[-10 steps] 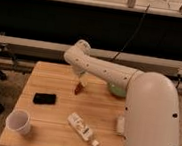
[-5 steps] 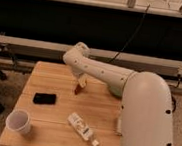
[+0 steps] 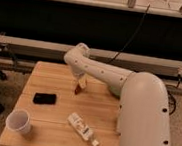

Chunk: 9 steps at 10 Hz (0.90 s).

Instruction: Place the pepper in the ceramic bowl

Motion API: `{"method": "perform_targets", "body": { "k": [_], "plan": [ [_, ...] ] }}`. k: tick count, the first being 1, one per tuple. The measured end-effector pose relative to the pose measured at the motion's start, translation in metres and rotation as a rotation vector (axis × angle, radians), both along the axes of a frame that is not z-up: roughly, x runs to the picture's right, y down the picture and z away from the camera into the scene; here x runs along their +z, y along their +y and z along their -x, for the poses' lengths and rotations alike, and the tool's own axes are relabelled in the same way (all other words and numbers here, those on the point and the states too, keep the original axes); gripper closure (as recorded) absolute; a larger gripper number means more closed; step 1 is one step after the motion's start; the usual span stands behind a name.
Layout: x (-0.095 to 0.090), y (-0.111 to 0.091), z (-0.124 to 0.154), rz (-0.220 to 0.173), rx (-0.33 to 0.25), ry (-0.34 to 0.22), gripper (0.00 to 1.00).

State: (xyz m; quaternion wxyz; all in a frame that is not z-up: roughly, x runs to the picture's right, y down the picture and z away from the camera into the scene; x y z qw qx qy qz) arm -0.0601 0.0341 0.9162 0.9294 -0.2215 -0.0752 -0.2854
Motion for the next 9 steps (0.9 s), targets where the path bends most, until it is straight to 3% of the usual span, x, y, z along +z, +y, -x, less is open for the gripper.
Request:
{"method": "perform_targets", "body": {
  "k": [5, 8, 9],
  "plan": [
    [0.033, 0.033, -0.011, 0.122, 0.008, -0.039, 0.2],
    [0.041, 0.039, -0.006, 0.178, -0.018, -0.057, 0.21],
    [0.042, 0.039, -0.005, 0.197, -0.031, -0.065, 0.28]
  ]
}}
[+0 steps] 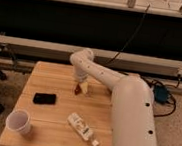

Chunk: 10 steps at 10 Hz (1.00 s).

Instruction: Place the pepper in the ceramic bowl

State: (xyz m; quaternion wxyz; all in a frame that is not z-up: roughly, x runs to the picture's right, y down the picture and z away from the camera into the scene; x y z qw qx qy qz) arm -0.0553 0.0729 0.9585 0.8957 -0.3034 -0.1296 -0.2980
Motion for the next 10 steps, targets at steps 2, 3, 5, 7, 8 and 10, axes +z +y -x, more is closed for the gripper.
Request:
{"method": "perform_targets", "body": {
  "k": [2, 3, 5, 7, 8, 10],
  "plan": [
    [0.0, -0.001, 0.0, 0.013, -0.013, -0.005, 0.46],
    [-0.004, -0.004, 0.0, 0.013, -0.018, -0.006, 0.58],
    [-0.009, -0.006, -0.003, 0.009, -0.022, -0.005, 0.76],
    [-0.012, -0.012, -0.007, 0.008, 0.002, 0.002, 0.95],
    [-0.012, -0.013, -0.014, 0.012, 0.017, 0.011, 0.99],
    [-0.019, -0.02, -0.047, 0.021, 0.061, 0.042, 1.0]
  ]
}}
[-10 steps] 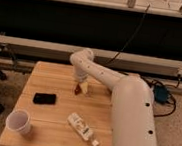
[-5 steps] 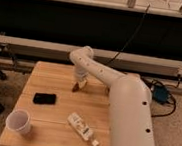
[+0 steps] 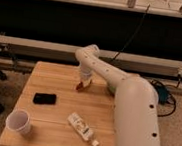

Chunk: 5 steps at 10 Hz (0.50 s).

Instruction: Place the pepper in the ceramic bowl

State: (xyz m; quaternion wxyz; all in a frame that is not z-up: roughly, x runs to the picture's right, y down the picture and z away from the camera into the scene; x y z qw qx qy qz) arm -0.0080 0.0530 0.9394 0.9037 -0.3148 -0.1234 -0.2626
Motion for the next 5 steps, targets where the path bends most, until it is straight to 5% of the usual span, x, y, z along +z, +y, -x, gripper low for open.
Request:
{"method": "perform_targets", "body": {
  "k": [5],
  "plan": [
    [-0.018, -0.013, -0.05, 0.006, 0.087, 0.04, 1.0]
  ]
}}
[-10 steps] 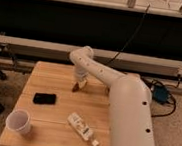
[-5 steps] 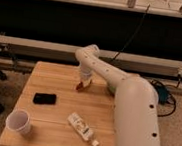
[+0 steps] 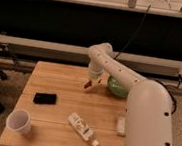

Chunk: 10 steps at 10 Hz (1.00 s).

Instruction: Place the pepper in the ceramic bowl

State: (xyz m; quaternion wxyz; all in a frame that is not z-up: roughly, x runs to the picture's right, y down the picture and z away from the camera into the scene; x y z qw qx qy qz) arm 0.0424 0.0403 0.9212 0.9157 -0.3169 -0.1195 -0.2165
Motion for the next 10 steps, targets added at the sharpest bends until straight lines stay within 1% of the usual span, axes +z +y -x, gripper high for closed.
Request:
{"method": "perform_targets", "body": {
  "k": [3, 5, 7, 8, 10],
  "plan": [
    [-0.01, -0.007, -0.048, -0.007, 0.057, 0.021, 1.0],
    [-0.019, -0.007, -0.083, -0.002, 0.094, 0.049, 1.0],
    [-0.022, -0.011, -0.092, -0.009, 0.113, 0.055, 1.0],
    [-0.024, -0.014, -0.115, -0.013, 0.129, 0.071, 1.0],
    [-0.03, -0.012, -0.143, -0.003, 0.138, 0.082, 1.0]
  ]
}}
